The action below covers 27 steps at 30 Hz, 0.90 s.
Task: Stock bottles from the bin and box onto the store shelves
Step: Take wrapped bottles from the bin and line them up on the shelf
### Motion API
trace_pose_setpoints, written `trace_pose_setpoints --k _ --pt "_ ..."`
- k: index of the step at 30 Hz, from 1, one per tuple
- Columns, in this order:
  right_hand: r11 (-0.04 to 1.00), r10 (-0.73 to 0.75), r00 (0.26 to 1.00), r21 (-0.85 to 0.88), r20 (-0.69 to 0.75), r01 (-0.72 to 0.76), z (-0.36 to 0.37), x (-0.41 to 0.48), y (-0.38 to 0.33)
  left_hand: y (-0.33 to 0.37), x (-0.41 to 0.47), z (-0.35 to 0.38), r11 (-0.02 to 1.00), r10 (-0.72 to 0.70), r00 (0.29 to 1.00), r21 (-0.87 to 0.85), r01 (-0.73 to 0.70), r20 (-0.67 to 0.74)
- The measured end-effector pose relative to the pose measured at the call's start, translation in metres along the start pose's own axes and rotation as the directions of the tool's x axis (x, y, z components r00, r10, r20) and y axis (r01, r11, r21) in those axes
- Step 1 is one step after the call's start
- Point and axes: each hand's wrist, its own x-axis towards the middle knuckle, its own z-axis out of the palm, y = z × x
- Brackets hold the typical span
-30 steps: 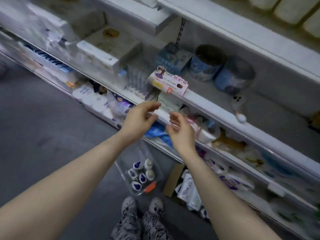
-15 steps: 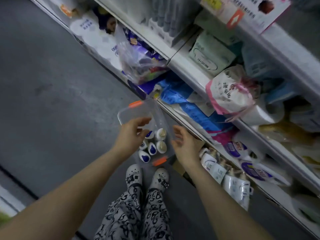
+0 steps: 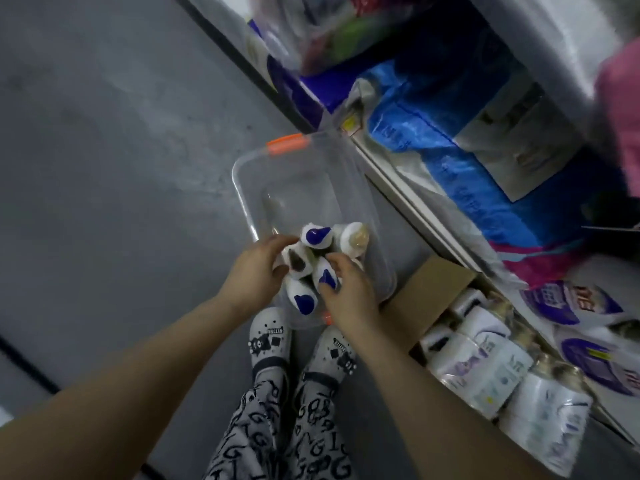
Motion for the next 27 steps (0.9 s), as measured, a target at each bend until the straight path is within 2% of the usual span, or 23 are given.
trace_pose_setpoints --k 3,7,12,21,27 --pt "0.996 -0.011 1.0 -0.088 -0.008 0.01 0.03 0.026 0.016 -0.031 0.026 0.024 0.999 0.008 0.999 0.034 -0.009 0.032" --pt "0.955 -0.036 0.999 -0.294 -0.03 0.026 0.062 0.056 0.033 -0.063 0.056 0.049 0.994 0.01 0.997 0.106 -0.018 0.078" --pt "0.882 0.026 0.999 -0.469 -0.042 -0.043 0.1 0.08 0.05 -0.086 0.073 0.068 0.992 0.005 0.99 0.122 -0.022 0.144" --pt "0.882 -0.012 0.999 -0.471 -0.034 -0.005 0.093 0.08 0.04 -0.083 0.074 0.061 0.997 -0.02 0.99 0.08 0.009 0.141" --pt "0.94 -0.107 0.994 -0.325 -0.005 0.1 0.051 0.044 0.021 -0.052 0.05 0.028 0.995 0.035 0.982 0.088 -0.052 0.184"
